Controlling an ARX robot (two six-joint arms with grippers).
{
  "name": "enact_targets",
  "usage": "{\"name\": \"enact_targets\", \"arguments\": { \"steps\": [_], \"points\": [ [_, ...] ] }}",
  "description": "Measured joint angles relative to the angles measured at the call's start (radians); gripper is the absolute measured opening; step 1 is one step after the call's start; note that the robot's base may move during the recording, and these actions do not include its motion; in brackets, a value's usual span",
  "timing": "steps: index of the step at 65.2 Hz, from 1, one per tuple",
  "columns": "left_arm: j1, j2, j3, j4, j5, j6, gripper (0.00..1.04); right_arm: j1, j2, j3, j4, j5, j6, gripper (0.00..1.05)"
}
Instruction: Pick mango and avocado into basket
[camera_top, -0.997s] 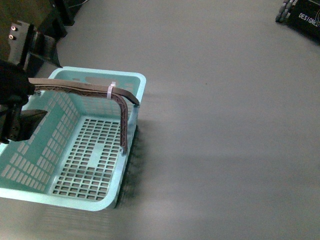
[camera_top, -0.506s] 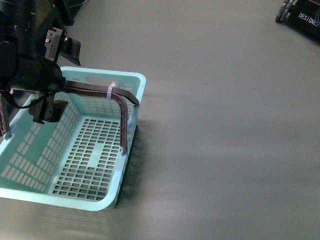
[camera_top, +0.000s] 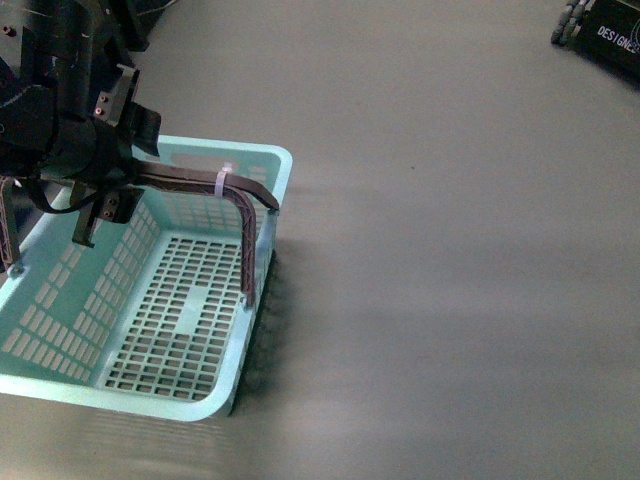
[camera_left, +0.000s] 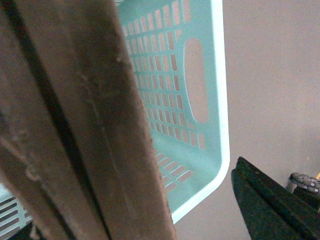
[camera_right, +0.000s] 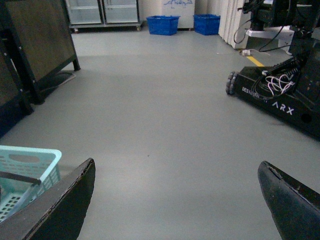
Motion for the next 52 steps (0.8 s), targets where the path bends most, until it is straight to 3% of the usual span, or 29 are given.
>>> {"name": "enact_targets", "arguments": {
  "steps": [13, 35, 52],
  "points": [
    [-0.001, 0.005, 0.002, -0.01, 0.008, -0.042, 0.15, 0.0, 0.0, 0.0, 0.0, 0.0, 0.0, 0.96],
    [0.005, -0.229, -0.207, 0.01, 0.024, -0.066, 0.15, 0.0, 0.0, 0.0, 0.0, 0.0, 0.0, 0.96],
    [0.043, -0.637, -0.351, -0.132, 0.031, -0.146, 0.15, 0.0, 0.0, 0.0, 0.0, 0.0, 0.0, 0.96]
  ]
}}
